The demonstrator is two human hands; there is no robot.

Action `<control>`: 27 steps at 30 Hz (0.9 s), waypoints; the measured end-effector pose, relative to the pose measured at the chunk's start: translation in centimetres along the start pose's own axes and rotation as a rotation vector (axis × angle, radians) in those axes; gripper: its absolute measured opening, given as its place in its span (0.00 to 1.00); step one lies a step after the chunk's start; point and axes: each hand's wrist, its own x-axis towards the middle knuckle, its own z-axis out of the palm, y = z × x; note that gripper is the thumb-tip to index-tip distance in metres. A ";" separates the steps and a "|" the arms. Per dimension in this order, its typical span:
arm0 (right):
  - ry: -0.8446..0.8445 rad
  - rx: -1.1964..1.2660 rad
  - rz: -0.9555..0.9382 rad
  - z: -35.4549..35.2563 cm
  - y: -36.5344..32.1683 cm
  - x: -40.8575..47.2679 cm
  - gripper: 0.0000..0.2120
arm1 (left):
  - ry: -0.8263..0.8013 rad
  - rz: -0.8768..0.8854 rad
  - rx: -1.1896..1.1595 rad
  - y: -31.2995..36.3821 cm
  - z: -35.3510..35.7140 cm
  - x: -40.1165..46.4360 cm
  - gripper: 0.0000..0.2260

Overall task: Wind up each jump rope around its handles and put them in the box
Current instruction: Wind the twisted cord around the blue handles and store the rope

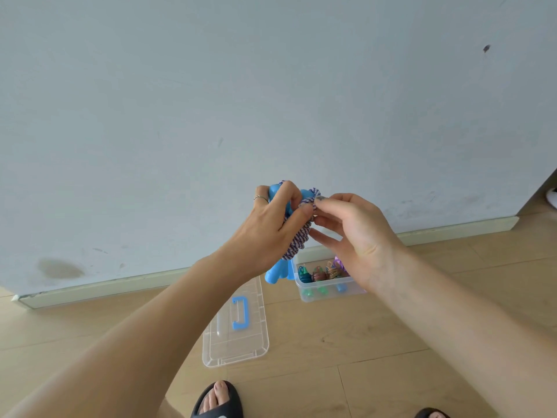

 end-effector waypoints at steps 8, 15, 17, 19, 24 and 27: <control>0.123 -0.046 -0.092 0.6 0.3 0.0 0.06 | 0.017 0.048 0.005 0.0 -0.3 0.3 0.06; 0.170 -0.194 -0.102 0.5 1.2 1.0 0.10 | 0.035 0.005 0.062 -0.1 0.3 0.7 0.05; 0.143 -0.226 -0.097 0.4 1.4 1.1 0.11 | 0.031 -0.011 0.082 -0.2 0.6 0.8 0.06; 0.113 -0.205 -0.070 0.2 1.4 1.1 0.11 | 0.050 -0.038 0.081 -0.2 0.9 0.8 0.08; 0.076 -0.166 -0.049 -0.1 1.1 1.2 0.09 | 0.090 -0.034 0.068 -0.2 0.8 1.2 0.11; 0.096 -0.171 -0.092 -0.2 1.2 1.3 0.08 | 0.075 -0.003 0.065 0.0 0.7 1.5 0.09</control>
